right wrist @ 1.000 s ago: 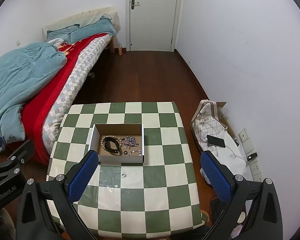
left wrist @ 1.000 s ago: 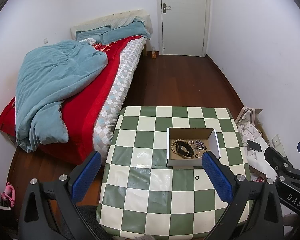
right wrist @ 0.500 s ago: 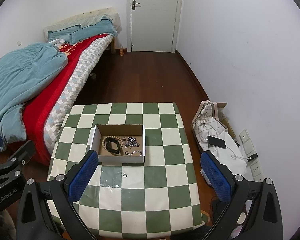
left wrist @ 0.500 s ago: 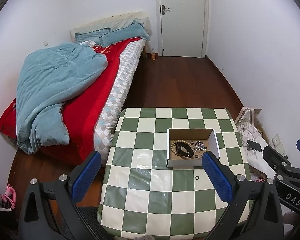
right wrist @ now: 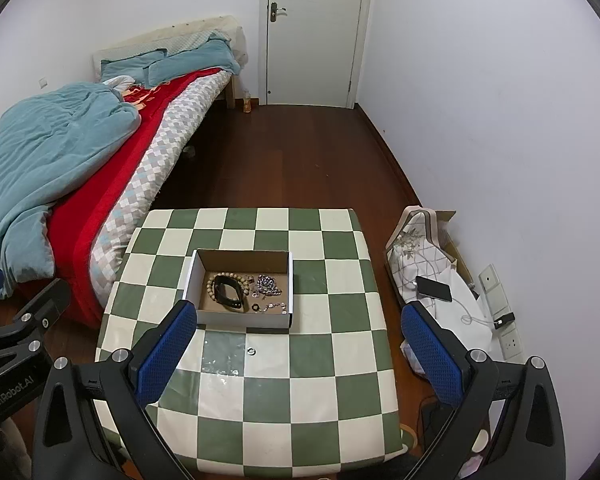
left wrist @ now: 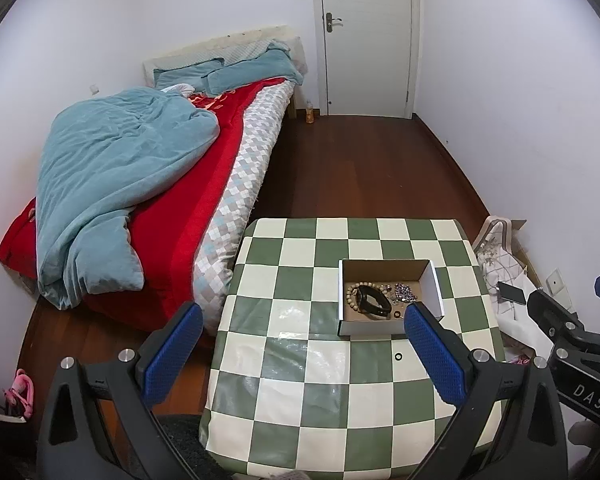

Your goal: Organize jewelry

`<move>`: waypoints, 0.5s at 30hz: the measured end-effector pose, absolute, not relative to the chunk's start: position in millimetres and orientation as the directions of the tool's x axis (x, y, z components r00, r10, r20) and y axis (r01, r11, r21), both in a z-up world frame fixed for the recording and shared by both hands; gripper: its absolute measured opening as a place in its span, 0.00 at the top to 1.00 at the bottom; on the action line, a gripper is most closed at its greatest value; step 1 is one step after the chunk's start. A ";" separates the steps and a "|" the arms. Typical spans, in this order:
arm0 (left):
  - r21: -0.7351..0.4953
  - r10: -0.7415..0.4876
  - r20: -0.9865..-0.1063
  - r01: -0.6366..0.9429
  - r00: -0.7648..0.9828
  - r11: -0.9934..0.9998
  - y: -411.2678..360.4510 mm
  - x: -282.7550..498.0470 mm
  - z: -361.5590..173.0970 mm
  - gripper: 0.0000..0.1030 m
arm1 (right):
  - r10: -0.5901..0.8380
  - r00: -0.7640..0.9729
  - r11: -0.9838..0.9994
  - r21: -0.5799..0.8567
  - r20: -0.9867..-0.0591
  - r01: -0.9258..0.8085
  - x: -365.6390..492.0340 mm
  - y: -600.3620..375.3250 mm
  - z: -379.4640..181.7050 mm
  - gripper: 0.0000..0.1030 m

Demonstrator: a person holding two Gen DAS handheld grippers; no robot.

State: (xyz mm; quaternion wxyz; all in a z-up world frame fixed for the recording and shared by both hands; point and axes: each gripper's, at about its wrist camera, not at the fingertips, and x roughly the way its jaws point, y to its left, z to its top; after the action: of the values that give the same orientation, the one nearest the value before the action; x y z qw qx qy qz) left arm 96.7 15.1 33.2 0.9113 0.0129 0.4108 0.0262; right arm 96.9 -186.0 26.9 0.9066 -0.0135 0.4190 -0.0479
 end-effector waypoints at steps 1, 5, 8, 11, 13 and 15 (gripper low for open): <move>0.047 0.061 -0.747 -0.038 0.662 0.998 15.0 96.7 33.4 0.00 | -0.098 0.645 0.995 -0.065 -0.758 0.074 96.8 -185.7 27.7 0.00; 0.048 0.062 -0.746 -0.040 0.662 0.998 15.5 96.1 33.1 0.00 | -0.097 0.646 0.995 -0.065 -0.757 0.074 96.6 -185.7 28.5 0.00; 0.049 0.062 -0.747 -0.039 0.662 0.998 16.1 96.1 32.7 0.00 | -0.096 0.647 0.995 -0.063 -0.756 0.074 96.3 -185.7 29.7 0.00; 0.049 0.063 -0.747 -0.039 0.661 0.998 16.7 95.7 32.5 0.00 | -0.094 0.646 0.995 -0.060 -0.757 0.074 95.9 -186.0 30.3 0.00; 0.052 0.065 -0.747 -0.039 0.662 0.998 16.3 96.1 32.3 0.00 | -0.095 0.647 0.995 -0.062 -0.757 0.073 96.1 -186.0 29.7 0.00; 0.047 0.060 -0.747 -0.038 0.662 0.998 16.3 95.7 31.7 0.00 | -0.094 0.647 0.995 -0.060 -0.756 0.073 95.6 -185.8 30.4 0.00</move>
State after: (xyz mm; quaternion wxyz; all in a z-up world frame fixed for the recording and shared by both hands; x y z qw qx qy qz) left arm 95.7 16.3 31.7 0.9115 0.0137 0.4101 0.0269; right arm 95.6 -185.8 30.4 0.9075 -0.0122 0.4174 -0.0459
